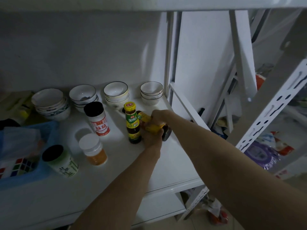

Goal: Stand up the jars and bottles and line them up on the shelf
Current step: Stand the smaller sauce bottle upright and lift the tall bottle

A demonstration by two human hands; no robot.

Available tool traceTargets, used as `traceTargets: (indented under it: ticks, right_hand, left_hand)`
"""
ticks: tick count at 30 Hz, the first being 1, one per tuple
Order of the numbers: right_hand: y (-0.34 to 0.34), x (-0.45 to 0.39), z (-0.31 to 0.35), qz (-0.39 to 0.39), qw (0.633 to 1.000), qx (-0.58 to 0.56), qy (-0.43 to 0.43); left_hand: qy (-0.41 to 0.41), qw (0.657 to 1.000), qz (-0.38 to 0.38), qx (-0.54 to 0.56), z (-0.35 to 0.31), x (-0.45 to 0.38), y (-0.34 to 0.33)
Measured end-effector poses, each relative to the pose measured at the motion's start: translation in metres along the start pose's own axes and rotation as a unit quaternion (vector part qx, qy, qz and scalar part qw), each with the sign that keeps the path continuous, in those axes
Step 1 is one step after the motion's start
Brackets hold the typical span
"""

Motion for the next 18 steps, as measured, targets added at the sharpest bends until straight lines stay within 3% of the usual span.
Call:
traceTargets:
  ticks: [8, 18]
  right_hand:
    - [-0.002, 0.026, -0.019, 0.019, 0.966, -0.254, 0.053]
    - [-0.005, 0.05, -0.031, 0.025, 0.912, -0.388, 0.127]
  left_hand:
    - [-0.053, 0.99, -0.032, -0.129, 0.003, 0.017, -0.002]
    - [-0.171, 0.968, -0.06, -0.172, -0.012, 0.041, 0.002]
Point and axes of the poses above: each hand's wrist, its own x-axis away from the middle knuckle, its own y-axis out of the back of the hand, z = x × y, the point moved 3 cm from there along -x, towards the middle knuckle, and after that the axes turned 10 degrees about z, right-handed, at the moved point
